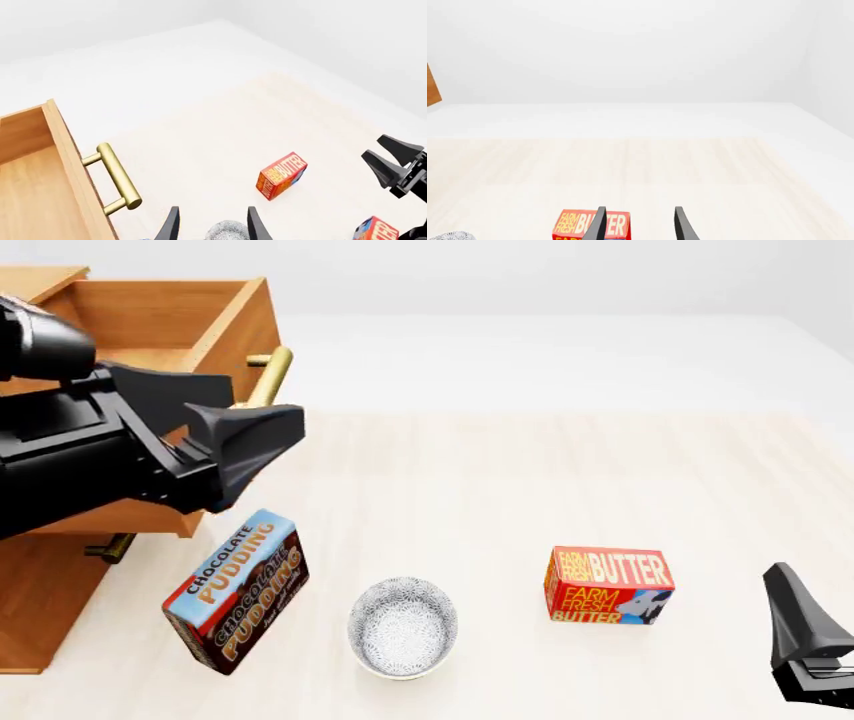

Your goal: Put the bowl in the top drawer of the cabinet.

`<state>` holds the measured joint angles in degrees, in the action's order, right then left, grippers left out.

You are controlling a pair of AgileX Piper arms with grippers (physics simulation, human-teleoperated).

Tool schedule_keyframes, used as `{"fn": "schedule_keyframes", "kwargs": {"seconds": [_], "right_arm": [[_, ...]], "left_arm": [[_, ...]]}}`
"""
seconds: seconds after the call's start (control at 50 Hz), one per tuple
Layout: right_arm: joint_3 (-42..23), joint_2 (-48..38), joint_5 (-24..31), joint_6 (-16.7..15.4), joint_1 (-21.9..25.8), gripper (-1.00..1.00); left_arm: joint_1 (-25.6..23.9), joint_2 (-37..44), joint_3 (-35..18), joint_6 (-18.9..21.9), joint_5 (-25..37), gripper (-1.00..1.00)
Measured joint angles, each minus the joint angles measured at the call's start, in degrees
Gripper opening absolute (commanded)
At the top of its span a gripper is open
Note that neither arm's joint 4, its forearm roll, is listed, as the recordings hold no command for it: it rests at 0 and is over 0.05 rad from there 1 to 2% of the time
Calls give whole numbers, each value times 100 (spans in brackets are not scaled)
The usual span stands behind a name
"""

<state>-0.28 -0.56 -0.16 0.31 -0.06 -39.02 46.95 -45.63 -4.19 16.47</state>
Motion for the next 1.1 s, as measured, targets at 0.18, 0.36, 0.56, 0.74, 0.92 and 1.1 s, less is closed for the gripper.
{"fn": "schedule_keyframes", "kwargs": {"seconds": [0.18,0.36,0.56,0.74,0.92,1.1], "right_arm": [[0,0,0,0,0,100],[0,0,0,0,0,100],[0,0,0,0,0,100],[-1,3,4,0,-1,100],[-16,0,16,0,-4,100],[-22,3,26,0,-5,100]], "left_arm": [[-113,187,190,-76,-227,100],[-210,354,358,-153,-426,100],[-283,565,494,-222,-618,100],[-282,786,559,-265,-757,100],[-239,1058,578,-300,-888,100],[-201,1302,565,-308,-999,100]]}}
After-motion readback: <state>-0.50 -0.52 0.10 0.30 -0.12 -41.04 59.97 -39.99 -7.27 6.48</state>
